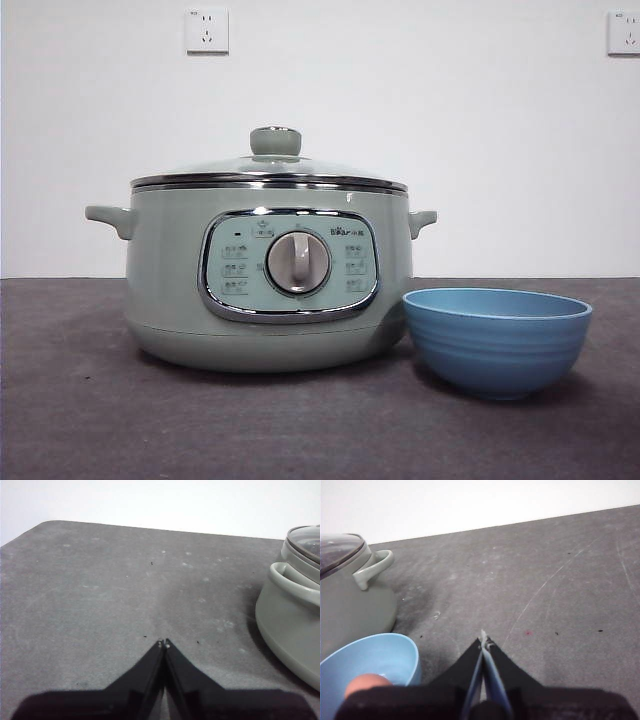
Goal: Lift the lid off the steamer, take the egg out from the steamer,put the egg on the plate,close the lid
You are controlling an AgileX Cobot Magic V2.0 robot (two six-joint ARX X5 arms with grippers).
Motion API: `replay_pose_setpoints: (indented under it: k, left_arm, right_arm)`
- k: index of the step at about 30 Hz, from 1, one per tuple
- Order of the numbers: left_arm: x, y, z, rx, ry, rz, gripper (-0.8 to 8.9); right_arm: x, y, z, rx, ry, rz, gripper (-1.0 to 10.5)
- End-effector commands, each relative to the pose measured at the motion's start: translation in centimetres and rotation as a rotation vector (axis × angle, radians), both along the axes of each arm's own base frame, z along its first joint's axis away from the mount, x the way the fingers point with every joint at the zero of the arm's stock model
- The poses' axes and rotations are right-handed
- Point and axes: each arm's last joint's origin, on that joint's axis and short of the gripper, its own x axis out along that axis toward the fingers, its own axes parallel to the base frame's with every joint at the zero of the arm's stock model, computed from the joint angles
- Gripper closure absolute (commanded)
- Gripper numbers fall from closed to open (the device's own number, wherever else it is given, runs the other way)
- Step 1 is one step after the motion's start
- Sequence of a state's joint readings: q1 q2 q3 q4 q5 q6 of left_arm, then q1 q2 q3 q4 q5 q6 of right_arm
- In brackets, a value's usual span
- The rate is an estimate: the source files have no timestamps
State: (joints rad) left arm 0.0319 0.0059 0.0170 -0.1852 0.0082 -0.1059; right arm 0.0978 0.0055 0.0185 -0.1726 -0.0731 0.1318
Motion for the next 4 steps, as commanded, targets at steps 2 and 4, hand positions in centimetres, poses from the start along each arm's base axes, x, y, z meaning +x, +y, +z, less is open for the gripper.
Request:
replay_pose_setpoints:
  k: [2,4]
  left_arm:
    - [0.05,0.04,-0.41,-0.002,0.006,0.008,8.17]
    - [0.05,0.04,-0.41,-0.002,0.006,0.008,8.17]
  right_arm:
    - [0.05,0.00,-0.49,0.005,0.021,-0.003,9.5]
    - [0.05,0.00,-0.49,0.005,0.021,-0.003,9.5]
